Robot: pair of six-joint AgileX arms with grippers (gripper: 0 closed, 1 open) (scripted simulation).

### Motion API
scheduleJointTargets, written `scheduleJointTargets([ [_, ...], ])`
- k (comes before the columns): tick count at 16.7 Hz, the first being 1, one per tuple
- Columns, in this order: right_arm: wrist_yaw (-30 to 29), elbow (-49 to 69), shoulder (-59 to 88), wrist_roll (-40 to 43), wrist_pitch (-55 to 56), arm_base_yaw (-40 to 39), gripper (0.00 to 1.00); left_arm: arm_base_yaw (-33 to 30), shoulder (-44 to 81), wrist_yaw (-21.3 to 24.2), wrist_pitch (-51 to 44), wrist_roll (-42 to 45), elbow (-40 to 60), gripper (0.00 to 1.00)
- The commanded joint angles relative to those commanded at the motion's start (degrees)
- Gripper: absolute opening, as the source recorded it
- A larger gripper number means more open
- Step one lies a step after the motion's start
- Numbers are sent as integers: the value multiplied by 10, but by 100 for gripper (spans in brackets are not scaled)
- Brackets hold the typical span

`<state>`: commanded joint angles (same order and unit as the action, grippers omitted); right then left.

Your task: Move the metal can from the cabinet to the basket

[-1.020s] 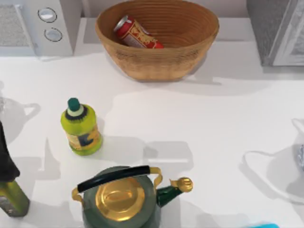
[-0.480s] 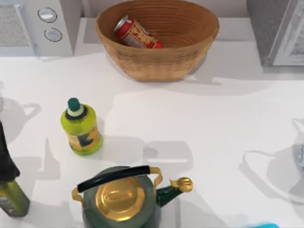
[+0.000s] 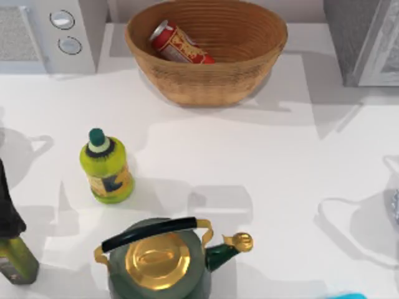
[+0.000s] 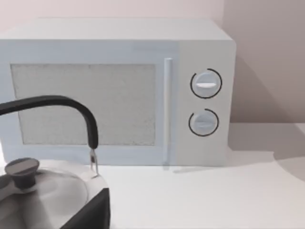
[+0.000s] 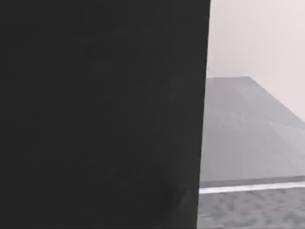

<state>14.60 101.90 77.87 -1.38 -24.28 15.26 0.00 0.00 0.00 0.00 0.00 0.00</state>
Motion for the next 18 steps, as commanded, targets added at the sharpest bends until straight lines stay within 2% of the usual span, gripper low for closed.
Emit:
scheduleJointTargets([
  [4,-215,-6,-14,3,-5,-216,100,0,0,0,0,0,0,100],
  [6,-298,-13,-22,5,-6,-299,100,0,0,0,0,0,0,100],
  [8,-357,-21,-30,7,-7,-358,100,0,0,0,0,0,0,100],
  [11,-400,-28,-36,8,-8,-400,100,0,0,0,0,0,0,100],
  [18,-407,-18,-39,14,-11,-383,100,0,0,0,0,0,0,100],
])
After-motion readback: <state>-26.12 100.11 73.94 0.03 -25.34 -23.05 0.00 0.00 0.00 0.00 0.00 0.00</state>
